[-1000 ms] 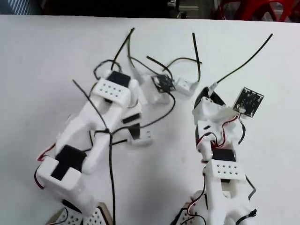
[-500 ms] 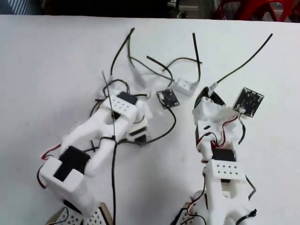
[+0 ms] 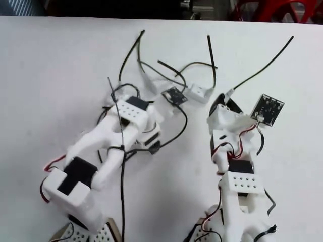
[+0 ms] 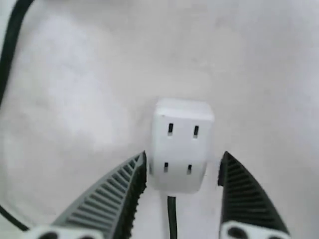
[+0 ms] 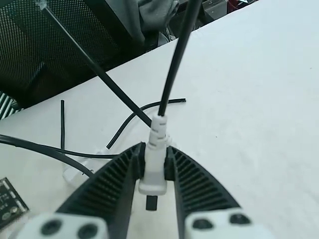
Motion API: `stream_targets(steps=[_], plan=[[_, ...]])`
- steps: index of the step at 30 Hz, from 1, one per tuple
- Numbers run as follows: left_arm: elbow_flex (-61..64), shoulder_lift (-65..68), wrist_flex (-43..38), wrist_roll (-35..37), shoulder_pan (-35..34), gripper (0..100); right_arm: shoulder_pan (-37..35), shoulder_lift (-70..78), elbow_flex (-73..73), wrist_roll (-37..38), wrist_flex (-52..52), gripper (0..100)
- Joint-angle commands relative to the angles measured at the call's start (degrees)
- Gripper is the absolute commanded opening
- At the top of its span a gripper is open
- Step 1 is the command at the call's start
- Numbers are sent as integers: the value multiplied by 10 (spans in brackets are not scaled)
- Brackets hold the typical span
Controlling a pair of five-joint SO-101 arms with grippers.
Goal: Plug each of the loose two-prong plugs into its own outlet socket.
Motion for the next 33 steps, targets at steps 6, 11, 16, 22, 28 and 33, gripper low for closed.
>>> stream_targets(steps=[6, 11, 16, 22, 28, 33], plan=[[-141, -188, 156, 6, 5, 253, 2, -12, -9, -1, -7, 17], [-77, -320, 164, 6, 4, 253, -12, -15, -9, -1, -3, 17], [59, -438, 101, 12, -18, 252, -88, -16, -4, 53, -1, 17], [258, -569, -76, 43, -99, 252, -195, -17, 4, 134, 54, 17], [415, -662, -229, 45, -131, 252, -243, -17, 4, 152, 108, 17], [491, -708, -307, 46, -134, 252, -281, -22, 2, 162, 147, 17]])
